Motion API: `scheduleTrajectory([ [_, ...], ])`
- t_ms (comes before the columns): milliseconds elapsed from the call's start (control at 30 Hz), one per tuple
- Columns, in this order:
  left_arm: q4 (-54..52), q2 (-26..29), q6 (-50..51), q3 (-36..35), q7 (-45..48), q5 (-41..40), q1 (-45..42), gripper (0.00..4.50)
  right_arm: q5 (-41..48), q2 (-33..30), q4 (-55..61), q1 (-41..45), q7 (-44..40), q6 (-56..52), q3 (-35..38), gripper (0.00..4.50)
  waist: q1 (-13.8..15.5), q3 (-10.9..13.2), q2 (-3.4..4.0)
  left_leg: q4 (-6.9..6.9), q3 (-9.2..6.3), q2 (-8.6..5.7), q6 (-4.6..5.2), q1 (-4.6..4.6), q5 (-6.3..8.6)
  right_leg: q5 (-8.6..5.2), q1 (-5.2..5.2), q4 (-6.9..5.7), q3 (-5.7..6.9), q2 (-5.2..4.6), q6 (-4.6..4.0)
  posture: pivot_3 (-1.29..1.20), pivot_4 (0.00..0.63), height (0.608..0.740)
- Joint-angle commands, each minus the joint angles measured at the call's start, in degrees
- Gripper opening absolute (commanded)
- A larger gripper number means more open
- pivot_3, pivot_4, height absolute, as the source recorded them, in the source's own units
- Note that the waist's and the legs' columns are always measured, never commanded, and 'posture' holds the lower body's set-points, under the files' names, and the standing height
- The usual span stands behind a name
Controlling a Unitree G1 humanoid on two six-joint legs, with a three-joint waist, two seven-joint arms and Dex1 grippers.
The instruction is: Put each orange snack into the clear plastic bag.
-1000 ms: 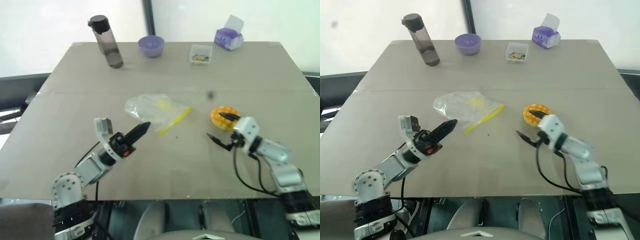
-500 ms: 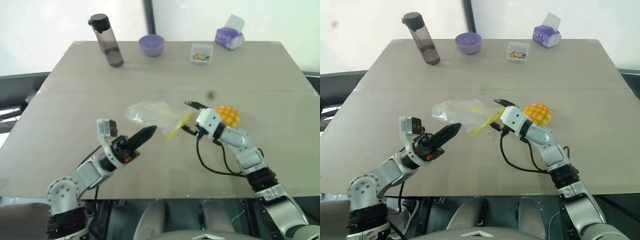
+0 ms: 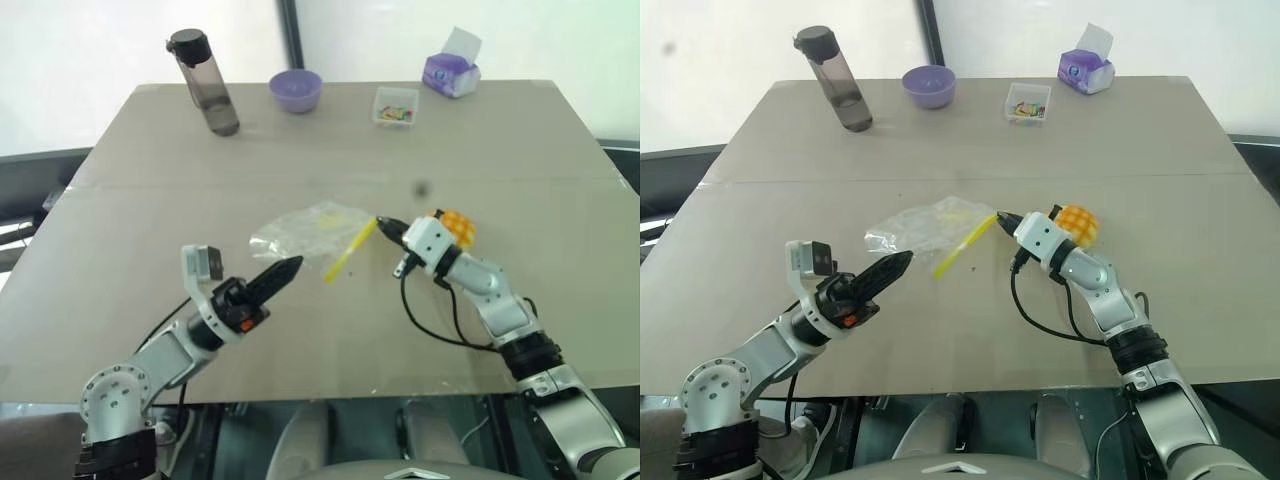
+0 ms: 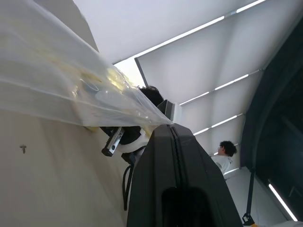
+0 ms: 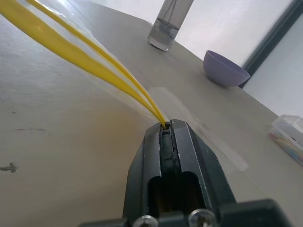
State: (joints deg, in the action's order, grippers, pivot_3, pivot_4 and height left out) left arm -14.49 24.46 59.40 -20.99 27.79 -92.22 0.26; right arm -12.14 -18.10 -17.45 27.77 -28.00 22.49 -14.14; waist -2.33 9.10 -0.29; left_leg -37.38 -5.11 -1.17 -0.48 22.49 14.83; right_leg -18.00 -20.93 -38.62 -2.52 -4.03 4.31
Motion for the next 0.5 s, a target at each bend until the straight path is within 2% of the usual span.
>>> scheduleTrajectory([
  [33, -1.84, 0.87, -0.99, 0.59, 1.36, -0.04, 0.25, 0.00, 0.68, 0.14, 0.42, 1.63, 1.45, 1.07, 1.28, 0.02, -0.01, 0.00, 0.00, 0.00, 0.00, 0.00, 0.00, 0.00, 0.00, 0.00, 0.00, -0.01, 0.00, 0.00, 0.00, 0.00, 0.150, 0.740],
  [100, -1.93, 1.25, -1.67, 0.99, 1.90, 1.69, 0.25, 0.00, 0.73, 0.31, 0.29, 1.76, 2.01, 1.15, 1.38, 0.02, -0.02, 0.00, 0.00, 0.00, -0.01, -0.01, 0.00, 0.00, 0.00, 0.00, 0.00, -0.01, 0.00, 0.00, 0.00, 0.00, 0.150, 0.740],
  [167, -0.19, 0.74, -7.10, 2.00, 1.65, 10.91, -0.77, 0.00, 0.34, 0.21, 0.21, 1.94, 3.02, 0.41, 1.74, 0.02, -0.02, 0.00, 0.01, 0.00, 0.00, -0.01, 0.00, 0.00, 0.00, 0.00, -0.01, -0.01, 0.00, 0.01, 0.00, 0.00, 0.150, 0.740],
  [200, -0.01, 0.81, -8.38, 1.92, 3.27, 12.87, -0.40, 0.00, 0.11, 0.08, 0.45, 2.08, 3.37, 0.04, 1.90, 0.02, -0.01, 0.01, 0.02, 0.00, 0.00, -0.06, 0.00, 0.00, 0.00, 0.00, -0.01, -0.01, 0.00, 0.01, 0.00, 0.00, 0.150, 0.740],
  [233, 0.04, 0.84, -9.17, 1.87, 4.70, 14.05, -0.04, 0.54, -0.03, -0.01, 0.62, 2.19, 3.62, -0.19, 1.99, 0.00, 0.01, 0.02, 0.01, 0.01, 0.01, -0.10, 0.00, -0.02, 0.00, 0.00, -0.01, -0.02, 0.00, 0.01, 0.00, 0.00, 0.150, 0.740],
  [333, -0.71, 0.31, -10.25, 1.53, 2.65, 15.38, -0.40, 1.76, -1.25, -0.55, 1.82, 2.32, 3.64, -0.98, 1.52, 0.00, 0.01, 0.02, 0.01, 0.01, 0.01, -0.08, 0.00, 0.00, 0.00, 0.00, -0.02, 0.00, -0.01, 0.00, 0.00, 0.00, 0.150, 0.740],
  [500, -9.05, 4.25, -8.30, -0.45, 6.99, 9.38, 0.64, 1.76, -3.77, -1.21, 3.03, 2.77, 3.94, -2.13, 0.75, 0.00, -0.05, 0.03, -0.01, 0.03, 0.06, 0.02, 0.00, 0.14, 0.00, 0.00, -0.22, -0.07, -0.07, 0.00, 0.00, 0.00, 0.150, 0.740],
])
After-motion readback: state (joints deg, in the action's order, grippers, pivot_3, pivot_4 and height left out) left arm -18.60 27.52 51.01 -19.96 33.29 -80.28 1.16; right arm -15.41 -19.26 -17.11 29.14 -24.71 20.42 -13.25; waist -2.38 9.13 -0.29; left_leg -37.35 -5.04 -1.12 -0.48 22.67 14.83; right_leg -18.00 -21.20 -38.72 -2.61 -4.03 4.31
